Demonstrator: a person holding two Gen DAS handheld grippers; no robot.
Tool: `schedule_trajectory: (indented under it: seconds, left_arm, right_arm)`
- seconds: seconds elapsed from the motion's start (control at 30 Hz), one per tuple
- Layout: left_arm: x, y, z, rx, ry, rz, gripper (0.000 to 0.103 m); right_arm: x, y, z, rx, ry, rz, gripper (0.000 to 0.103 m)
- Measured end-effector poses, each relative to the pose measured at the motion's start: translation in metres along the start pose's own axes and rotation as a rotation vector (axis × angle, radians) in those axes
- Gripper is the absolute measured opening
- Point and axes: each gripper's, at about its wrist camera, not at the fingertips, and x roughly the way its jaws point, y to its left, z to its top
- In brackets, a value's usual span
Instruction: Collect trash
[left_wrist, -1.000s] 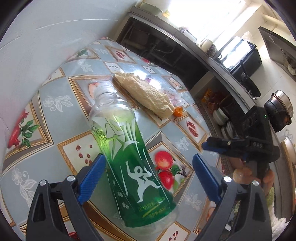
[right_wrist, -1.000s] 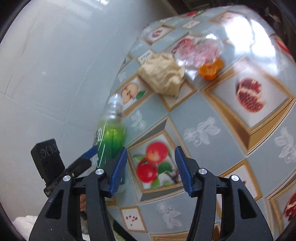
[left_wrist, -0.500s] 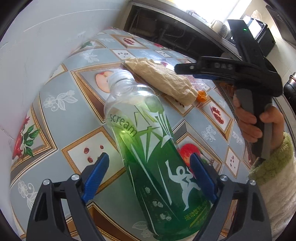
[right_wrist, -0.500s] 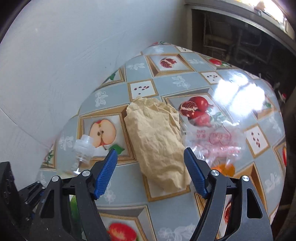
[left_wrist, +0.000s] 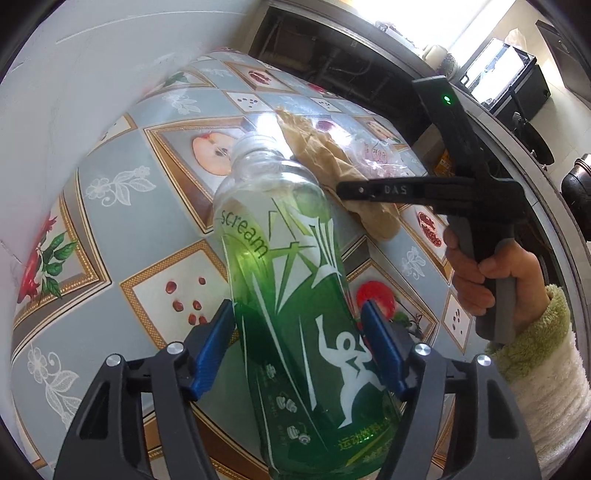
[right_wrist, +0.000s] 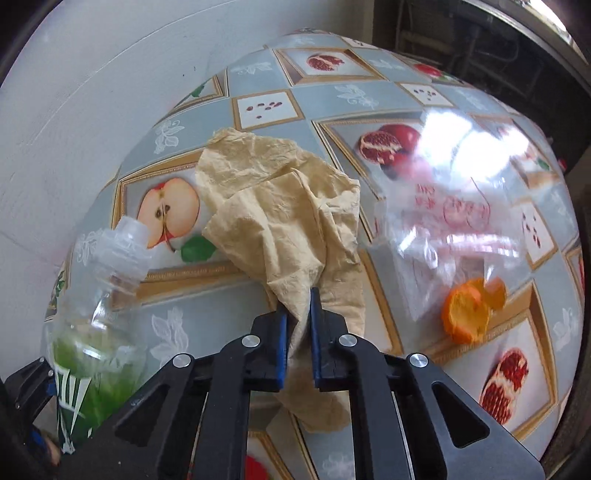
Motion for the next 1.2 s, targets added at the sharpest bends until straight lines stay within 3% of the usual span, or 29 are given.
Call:
schedule_trajectory:
  seconds: [0.17, 0.3, 0.43, 0.57, 0.6, 0.67, 0.87, 0.97, 1.2]
  left_arm:
    - [-0.004, -0.008, -0.013, 0.011, 0.016, -0.018, 0.065]
    - [-0.008, -0.021, -0.029, 0.036, 0.052, -0.046, 0.064]
    - [-0.015, -0.038, -0.050, 0.055, 0.094, -0.086, 0.064]
    - [-0.020, -0.052, -0.070, 0.050, 0.135, -0.129, 0.064]
    - [-0.020, -0.056, -0.074, 0.051, 0.146, -0.141, 0.064]
    - [-0.019, -0.061, -0.077, 0.059, 0.161, -0.149, 0.064]
    - [-0.012, -0.073, -0.070, 0.080, 0.202, -0.151, 0.071]
    - [-0.009, -0.074, -0.062, 0.072, 0.211, -0.155, 0.076]
    - [0.002, -0.072, -0.048, 0.075, 0.234, -0.148, 0.078]
  right_arm:
    - [-0.028, -0.015, -0.070, 0.083, 0.027, 0.089, 0.007]
    - [-0.061, -0.023, -0.141, 0.175, 0.034, 0.099, 0.007]
    - [-0.088, -0.023, -0.201, 0.246, 0.018, 0.036, 0.008]
    - [-0.103, -0.020, -0.237, 0.301, -0.029, -0.008, 0.014]
    - [-0.105, -0.020, -0.242, 0.310, -0.043, -0.012, 0.018]
    - [-0.108, -0.023, -0.249, 0.325, -0.069, 0.008, 0.043]
    - [-0.123, -0.029, -0.234, 0.308, -0.125, 0.019, 0.069]
    - [-0.131, -0.034, -0.234, 0.303, -0.142, 0.001, 0.073]
    - [-0.103, -0.040, -0.221, 0.254, -0.092, -0.004, 0.074]
